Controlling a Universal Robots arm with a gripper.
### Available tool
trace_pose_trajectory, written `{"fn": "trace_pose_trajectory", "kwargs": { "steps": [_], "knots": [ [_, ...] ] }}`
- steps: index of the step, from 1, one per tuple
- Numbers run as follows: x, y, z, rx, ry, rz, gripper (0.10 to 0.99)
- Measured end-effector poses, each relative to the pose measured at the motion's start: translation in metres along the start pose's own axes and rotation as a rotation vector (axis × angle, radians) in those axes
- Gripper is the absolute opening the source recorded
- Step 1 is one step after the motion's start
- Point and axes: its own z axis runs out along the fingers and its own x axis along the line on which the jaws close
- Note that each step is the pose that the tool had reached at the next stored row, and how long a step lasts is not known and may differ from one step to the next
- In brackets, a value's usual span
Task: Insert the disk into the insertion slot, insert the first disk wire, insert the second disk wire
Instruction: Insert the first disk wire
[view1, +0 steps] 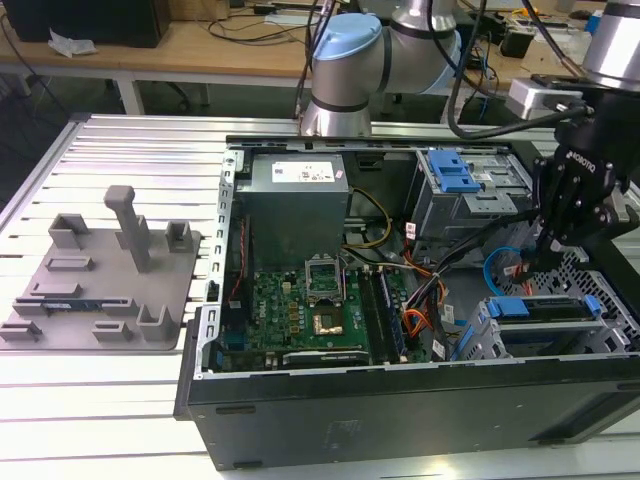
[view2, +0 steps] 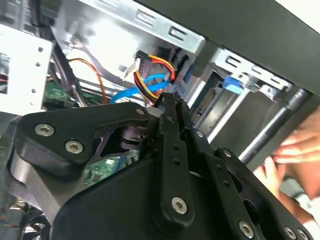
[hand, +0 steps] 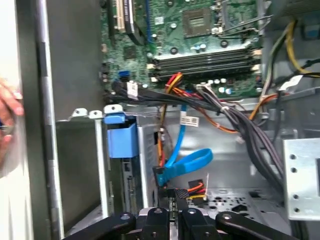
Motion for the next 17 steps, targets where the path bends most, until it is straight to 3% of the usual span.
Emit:
{"fn": "trace_pose_trajectory", "kwargs": {
  "steps": [1,3,4,5,12,14,15,17],
  "knots": [
    [0.0009,-0.0013,0.0,-0.002,-0.0128,0.0,0.165],
    [0.004,-0.0057,0.0006,-0.008,-0.0628,-0.002,0.165],
    [0.0053,-0.0073,0.0008,-0.011,-0.0816,-0.003,0.165],
    [0.0063,-0.0083,0.0008,-0.013,-0.0911,-0.003,0.165],
    [0.0241,-0.0107,-0.0001,-0.029,-0.1258,-0.006,0.165],
    [0.0297,-0.0113,0.0007,-0.033,-0.1418,-0.007,0.165],
    [0.0325,-0.0117,0.0011,-0.036,-0.1545,-0.008,0.165],
    [0.034,-0.0129,0.0008,-0.04,-0.1566,-0.014,0.165]
  ]
}}
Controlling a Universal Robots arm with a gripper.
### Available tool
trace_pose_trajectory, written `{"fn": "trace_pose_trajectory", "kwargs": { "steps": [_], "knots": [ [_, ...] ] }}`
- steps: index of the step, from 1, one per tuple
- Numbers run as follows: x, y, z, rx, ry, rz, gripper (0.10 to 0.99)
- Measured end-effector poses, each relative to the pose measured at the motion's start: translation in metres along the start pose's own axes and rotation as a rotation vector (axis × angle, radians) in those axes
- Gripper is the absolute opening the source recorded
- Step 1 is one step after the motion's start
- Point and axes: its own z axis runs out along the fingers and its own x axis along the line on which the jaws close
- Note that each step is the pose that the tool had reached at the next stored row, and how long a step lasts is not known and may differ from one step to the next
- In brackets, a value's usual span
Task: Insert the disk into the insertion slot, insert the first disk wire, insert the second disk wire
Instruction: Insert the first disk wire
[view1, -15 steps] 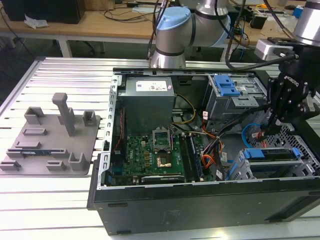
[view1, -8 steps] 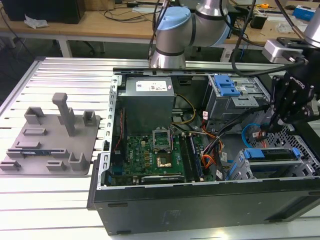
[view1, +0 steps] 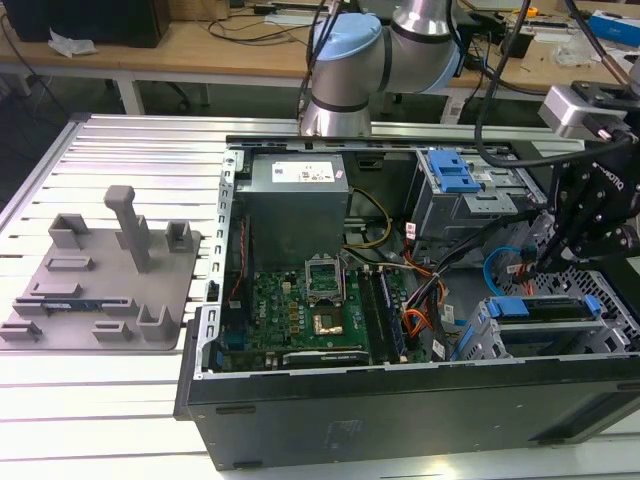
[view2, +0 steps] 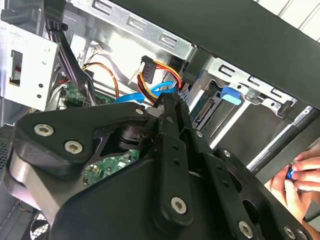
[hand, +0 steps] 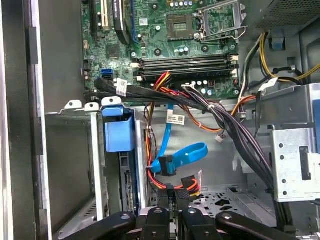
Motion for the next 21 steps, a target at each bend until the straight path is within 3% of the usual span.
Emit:
{"fn": "trace_pose_trajectory", "kwargs": {
  "steps": [6,12,14,18,21],
  "knots": [
    [0.0007,-0.0005,-0.0004,0.001,0.0011,-0.03,0.165],
    [0.0061,-0.0006,-0.0132,0.001,-0.004,-0.033,0.165],
    [0.01,-0.0007,-0.014,0.001,-0.005,-0.034,0.165],
    [0.0244,-0.0014,-0.0135,0.0,-0.0182,-0.034,0.165],
    [0.0256,-0.0046,-0.0135,0.001,-0.02,-0.034,0.165]
  ]
}}
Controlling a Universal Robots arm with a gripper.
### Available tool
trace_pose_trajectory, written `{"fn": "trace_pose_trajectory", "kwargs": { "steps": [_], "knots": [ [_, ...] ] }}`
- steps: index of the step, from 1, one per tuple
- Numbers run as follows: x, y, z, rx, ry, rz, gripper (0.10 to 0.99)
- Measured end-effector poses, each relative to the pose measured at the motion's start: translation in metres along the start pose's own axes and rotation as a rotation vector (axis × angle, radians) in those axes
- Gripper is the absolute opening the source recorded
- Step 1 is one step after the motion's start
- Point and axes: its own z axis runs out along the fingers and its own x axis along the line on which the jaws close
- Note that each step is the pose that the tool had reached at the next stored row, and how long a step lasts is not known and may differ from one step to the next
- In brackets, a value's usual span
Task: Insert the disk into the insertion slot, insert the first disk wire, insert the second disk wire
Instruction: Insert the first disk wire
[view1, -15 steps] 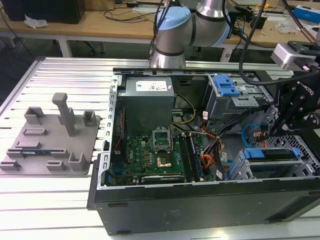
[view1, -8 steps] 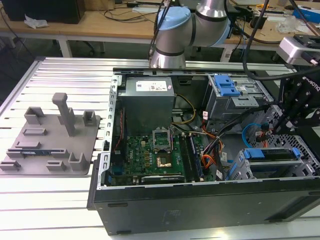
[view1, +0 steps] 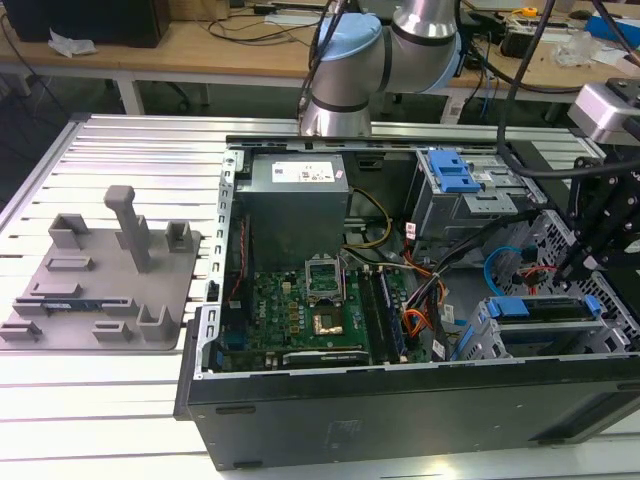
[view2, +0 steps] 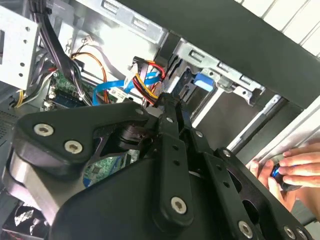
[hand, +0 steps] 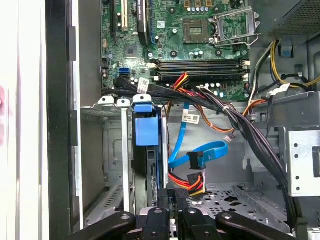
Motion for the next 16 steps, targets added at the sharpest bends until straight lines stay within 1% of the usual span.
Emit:
{"fn": "trace_pose_trajectory", "kwargs": {
  "steps": [2,5,10,11,12,14,16],
  "knots": [
    [-0.0001,-0.0023,-0.0001,0.0,0.0002,0.004,0.165],
    [0.0,-0.0023,-0.0002,0.0,0.0023,0.02,0.165],
    [0.0,-0.0023,-0.0001,0.001,0.0106,0.062,0.165],
    [-0.0001,0.0004,-0.0001,0.007,0.0111,0.062,0.165],
    [0.0,0.0014,0.0001,0.012,0.011,0.058,0.165],
    [0.0001,0.0017,0.0002,0.025,0.012,0.022,0.165],
    [0.0006,0.003,0.0003,0.03,0.0122,0.017,0.165]
  ]
}}
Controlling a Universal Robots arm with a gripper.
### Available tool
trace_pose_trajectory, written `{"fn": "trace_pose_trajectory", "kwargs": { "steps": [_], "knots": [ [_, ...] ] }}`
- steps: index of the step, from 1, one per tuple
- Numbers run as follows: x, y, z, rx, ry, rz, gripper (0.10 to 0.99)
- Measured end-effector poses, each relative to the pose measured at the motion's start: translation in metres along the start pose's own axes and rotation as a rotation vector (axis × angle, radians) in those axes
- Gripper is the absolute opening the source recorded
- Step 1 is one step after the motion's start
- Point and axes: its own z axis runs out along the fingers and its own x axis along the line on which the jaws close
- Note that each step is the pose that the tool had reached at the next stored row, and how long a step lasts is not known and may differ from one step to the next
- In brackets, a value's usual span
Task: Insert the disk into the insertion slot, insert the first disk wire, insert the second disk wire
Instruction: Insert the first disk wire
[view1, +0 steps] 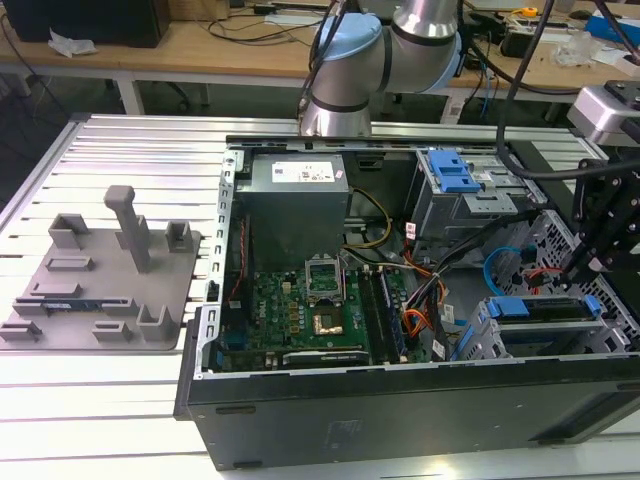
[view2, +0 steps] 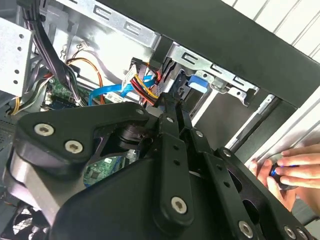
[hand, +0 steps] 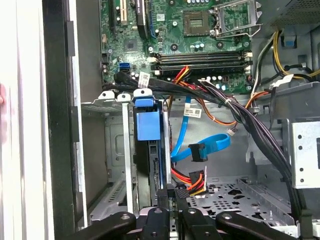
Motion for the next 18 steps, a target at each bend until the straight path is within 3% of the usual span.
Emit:
{"fn": "trace_pose_trajectory", "kwargs": {
  "steps": [3,12,18],
  "knots": [
    [0.0026,0.0022,0.0003,0.007,-0.0002,-0.006,0.165],
    [0.0034,0.0032,0.0005,0.008,0.0,-0.006,0.165],
    [0.0041,0.0032,0.001,0.006,-0.0006,0.023,0.165]
  ]
}}
